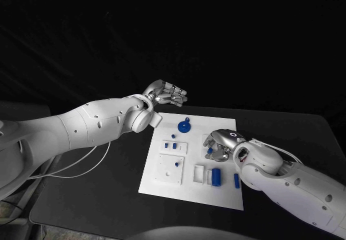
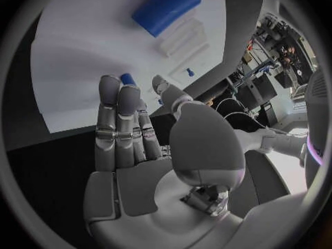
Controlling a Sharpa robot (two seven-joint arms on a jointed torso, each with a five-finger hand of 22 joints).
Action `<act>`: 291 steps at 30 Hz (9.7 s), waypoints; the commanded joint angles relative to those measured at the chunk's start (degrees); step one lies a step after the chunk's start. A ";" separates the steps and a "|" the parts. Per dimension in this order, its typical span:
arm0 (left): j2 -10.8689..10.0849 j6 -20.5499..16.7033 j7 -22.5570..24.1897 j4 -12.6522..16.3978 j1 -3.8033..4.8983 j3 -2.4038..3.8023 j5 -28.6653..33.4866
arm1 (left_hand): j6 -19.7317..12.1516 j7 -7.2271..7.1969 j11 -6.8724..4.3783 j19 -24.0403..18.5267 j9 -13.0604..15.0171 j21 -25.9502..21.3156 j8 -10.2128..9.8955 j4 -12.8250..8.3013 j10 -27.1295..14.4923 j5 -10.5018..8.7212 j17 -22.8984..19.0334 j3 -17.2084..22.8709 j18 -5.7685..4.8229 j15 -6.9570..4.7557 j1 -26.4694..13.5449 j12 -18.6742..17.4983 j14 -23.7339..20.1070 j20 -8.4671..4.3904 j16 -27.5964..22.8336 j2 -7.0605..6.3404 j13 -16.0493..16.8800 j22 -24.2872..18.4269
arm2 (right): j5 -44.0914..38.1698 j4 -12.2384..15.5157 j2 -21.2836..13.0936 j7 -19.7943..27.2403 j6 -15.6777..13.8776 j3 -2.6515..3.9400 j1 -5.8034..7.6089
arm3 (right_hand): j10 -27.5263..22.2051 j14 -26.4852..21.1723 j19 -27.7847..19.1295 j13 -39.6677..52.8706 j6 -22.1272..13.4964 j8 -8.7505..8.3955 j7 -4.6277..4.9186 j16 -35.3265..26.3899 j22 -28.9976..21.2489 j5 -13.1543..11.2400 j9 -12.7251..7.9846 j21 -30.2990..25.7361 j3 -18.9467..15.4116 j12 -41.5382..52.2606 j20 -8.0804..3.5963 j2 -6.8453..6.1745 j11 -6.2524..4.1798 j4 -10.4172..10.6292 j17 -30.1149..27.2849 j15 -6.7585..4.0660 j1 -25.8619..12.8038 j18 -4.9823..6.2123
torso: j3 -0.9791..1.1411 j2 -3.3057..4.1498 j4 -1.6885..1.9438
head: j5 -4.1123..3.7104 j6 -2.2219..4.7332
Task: Assemble the parts on the task board
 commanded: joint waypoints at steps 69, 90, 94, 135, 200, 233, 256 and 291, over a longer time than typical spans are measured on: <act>-0.07 1.26 0.01 -0.11 0.00 -0.03 0.52 | 0.25 0.02 0.11 -0.28 -0.03 -0.07 -0.15 0.28 -0.21 -0.17 -0.01 0.36 0.53 0.18 -0.35 -0.25 -0.51 0.19 -0.06 0.19 -0.06 0.66 | -2.35 -1.12 1.18 -4.55 -3.90 -1.50 -0.11 | 9.45 0.00 2.01 0.25 8.35 0.04 -1.29 -0.64 1.65 1.81 1.36 0.41 8.02 0.20 -2.09 2.03 -2.62 -1.62 1.18 -2.17 -0.90 -0.98 | -0.01 -0.03 -0.09 | 0.13 -0.66; -0.12 1.35 -0.01 -0.13 0.00 -0.04 0.52 | 0.34 -0.02 0.11 -0.28 -0.02 -0.11 -0.14 0.33 -0.23 -0.15 -0.01 0.31 0.57 0.18 -0.24 -0.24 -0.52 0.20 -0.06 0.28 -0.06 0.73 | -3.28 -0.92 0.89 -5.70 -5.24 -1.68 -0.14 | 12.07 0.26 1.96 1.25 11.73 0.07 -1.95 -0.83 3.82 3.66 2.99 2.79 13.11 1.41 -3.18 5.38 -3.60 -4.42 1.63 -3.17 -1.91 -1.48 | -0.04 -0.05 -0.06 | -0.07 -0.81; -0.18 1.39 -0.06 -0.18 0.00 -0.04 0.52 | 0.34 -0.02 0.11 -0.28 -0.02 -0.11 -0.14 0.33 -0.23 -0.15 -0.01 0.31 0.57 0.18 -0.24 -0.24 -0.52 0.20 -0.06 0.28 -0.06 0.73 | -2.76 -0.67 0.49 -6.10 -5.78 -1.68 -0.18 | 12.28 0.32 1.98 1.62 11.95 0.07 -2.11 -0.82 4.34 4.10 3.66 3.10 14.03 1.60 -3.23 5.58 -3.69 -5.30 1.89 -3.24 -2.73 -1.45 | -0.03 -0.05 -0.05 | -0.10 -0.83; -0.22 1.24 -0.45 -1.59 -0.03 -0.04 0.45 | 0.37 -0.05 0.15 -0.30 -0.03 -0.11 -0.15 0.42 -0.35 -0.10 0.00 0.31 0.58 0.20 -0.27 -0.24 -0.56 0.22 -0.05 0.41 -0.06 0.81 | 5.62 7.14 -1.90 -5.16 -7.98 0.71 -0.21 | 12.38 0.49 2.14 2.44 12.03 0.03 -2.19 -1.07 5.18 0.88 5.30 3.39 13.49 1.71 -3.29 6.34 -3.85 -5.87 2.45 -3.31 -2.35 -1.59 | -0.11 -0.15 -0.09 | 0.86 -0.74; 6.27 1.73 -1.02 -8.81 -1.92 -1.12 0.95 | 0.28 -0.16 0.10 0.99 -0.02 -0.29 -0.13 3.33 -0.25 -0.42 0.03 -0.76 0.47 0.29 -1.17 -0.22 -0.53 0.49 -0.05 0.16 -0.04 -4.62 | -8.52 -0.54 12.72 -7.01 -10.81 -13.12 -1.34 | 12.54 0.54 2.23 2.24 12.18 0.03 -2.21 -1.01 5.49 0.50 5.00 3.41 13.96 1.69 -3.28 5.98 -3.83 -5.89 2.67 -3.30 -1.97 -1.47 | -0.56 -1.53 0.46 | 6.09 -2.09; 6.16 2.04 -1.04 -8.92 -1.91 -1.12 0.95 | 0.24 -0.14 0.12 1.20 -0.02 -0.19 -0.14 3.41 -0.31 0.15 0.03 -0.63 0.47 0.30 -1.15 -0.22 -0.60 0.49 -0.04 0.20 -0.04 -5.92 | -8.23 -0.26 13.18 -8.02 -9.76 -13.20 -1.95 | 12.59 0.48 2.22 2.18 12.26 0.03 -2.23 -0.86 5.35 0.30 4.84 3.40 14.03 1.65 -3.27 6.02 -3.84 -5.94 2.85 -3.30 -2.00 -1.42 | -0.59 -1.57 0.46 | 5.90 -2.50; 6.11 2.17 -1.24 -7.80 -1.92 -1.12 1.12 | 0.04 -0.09 0.17 1.25 -0.02 -0.18 -0.14 3.40 -0.40 0.21 0.03 -0.63 0.47 0.32 -1.16 -0.23 -0.63 0.50 -0.04 0.15 -0.04 -6.21 | -8.83 -1.70 14.43 -8.79 -8.67 -13.35 -2.34 | 12.57 0.49 2.23 2.18 12.25 0.04 -2.22 -0.91 5.25 0.49 4.80 3.29 13.92 1.65 -3.26 6.06 -3.83 -6.01 2.85 -3.29 -2.05 -1.40 | -0.59 -1.56 0.46 | 5.93 -2.81; 6.04 3.91 -1.67 -7.87 -1.92 -1.13 1.56 | -1.12 0.21 0.40 1.24 -0.03 -0.29 -0.15 4.14 -1.10 -0.69 0.06 -1.75 0.45 0.56 -1.72 -0.21 -1.05 0.83 -0.05 0.40 -0.02 -7.74 | -5.75 -2.65 14.97 -8.14 -11.89 -14.38 -2.44 | 7.93 0.79 2.38 0.14 6.83 0.01 -1.15 -0.69 1.23 2.52 0.61 3.07 4.99 -0.13 -2.03 0.74 -2.14 -0.08 1.88 -2.03 -2.92 -0.76 | -0.57 -1.55 0.43 | 5.91 -3.37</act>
